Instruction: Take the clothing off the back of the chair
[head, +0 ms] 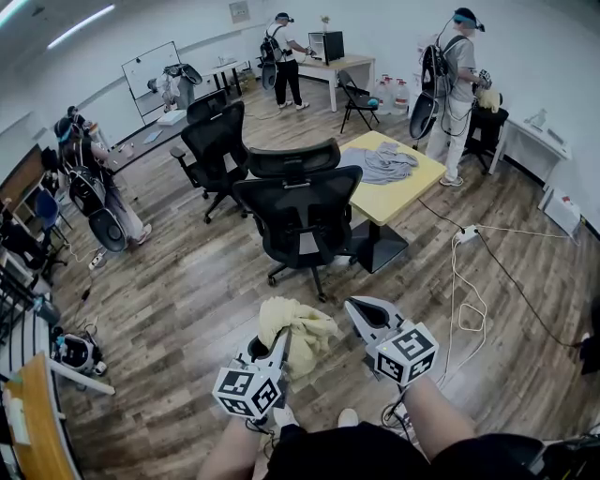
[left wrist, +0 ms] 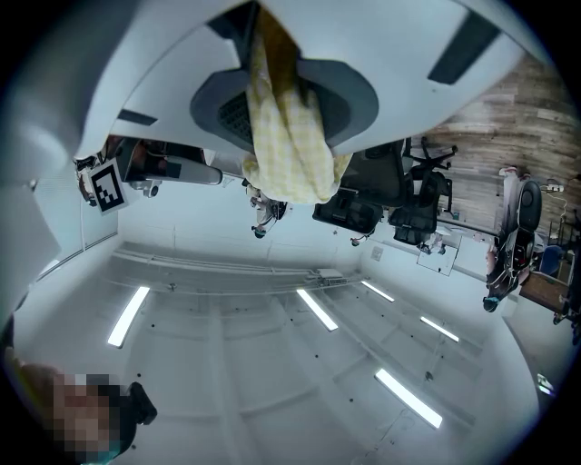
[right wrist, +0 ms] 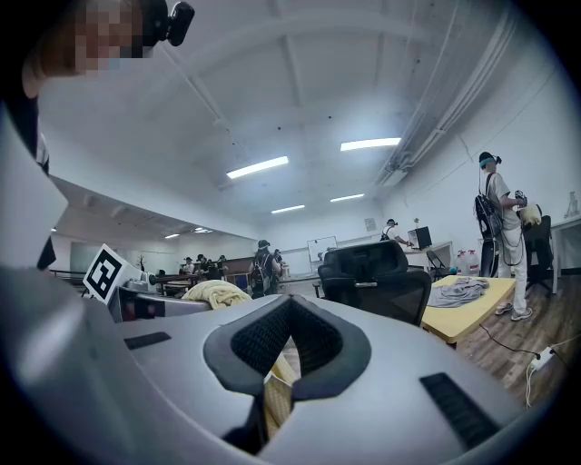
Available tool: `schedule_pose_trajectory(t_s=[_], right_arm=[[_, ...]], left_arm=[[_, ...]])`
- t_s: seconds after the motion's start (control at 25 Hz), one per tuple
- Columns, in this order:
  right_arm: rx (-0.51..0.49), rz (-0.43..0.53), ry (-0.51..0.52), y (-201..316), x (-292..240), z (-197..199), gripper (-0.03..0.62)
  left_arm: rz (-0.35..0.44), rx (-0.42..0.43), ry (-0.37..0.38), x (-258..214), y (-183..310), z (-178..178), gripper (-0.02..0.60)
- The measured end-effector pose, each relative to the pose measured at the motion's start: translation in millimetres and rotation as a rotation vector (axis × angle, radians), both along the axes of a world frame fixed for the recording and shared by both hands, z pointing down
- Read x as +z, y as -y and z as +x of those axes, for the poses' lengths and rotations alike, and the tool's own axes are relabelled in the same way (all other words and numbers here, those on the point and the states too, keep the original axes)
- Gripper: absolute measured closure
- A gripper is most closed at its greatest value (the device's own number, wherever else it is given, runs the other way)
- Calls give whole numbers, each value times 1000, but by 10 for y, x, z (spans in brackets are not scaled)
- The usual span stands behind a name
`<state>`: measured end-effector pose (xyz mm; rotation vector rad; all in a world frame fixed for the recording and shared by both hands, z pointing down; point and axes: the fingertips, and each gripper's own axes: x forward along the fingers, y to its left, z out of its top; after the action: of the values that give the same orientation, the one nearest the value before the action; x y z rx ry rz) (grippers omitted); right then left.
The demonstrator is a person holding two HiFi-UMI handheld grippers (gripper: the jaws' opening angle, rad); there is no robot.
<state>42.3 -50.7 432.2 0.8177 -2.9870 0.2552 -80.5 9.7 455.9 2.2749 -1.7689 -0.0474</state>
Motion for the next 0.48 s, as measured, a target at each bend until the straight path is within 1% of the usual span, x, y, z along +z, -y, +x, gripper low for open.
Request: schedule_pose_trajectory(t_s=[0.48], right_arm=[[3,-1,3,-35,-59,13,582]], left_arm=[[-3,-2,1,-29,-37,13,492]])
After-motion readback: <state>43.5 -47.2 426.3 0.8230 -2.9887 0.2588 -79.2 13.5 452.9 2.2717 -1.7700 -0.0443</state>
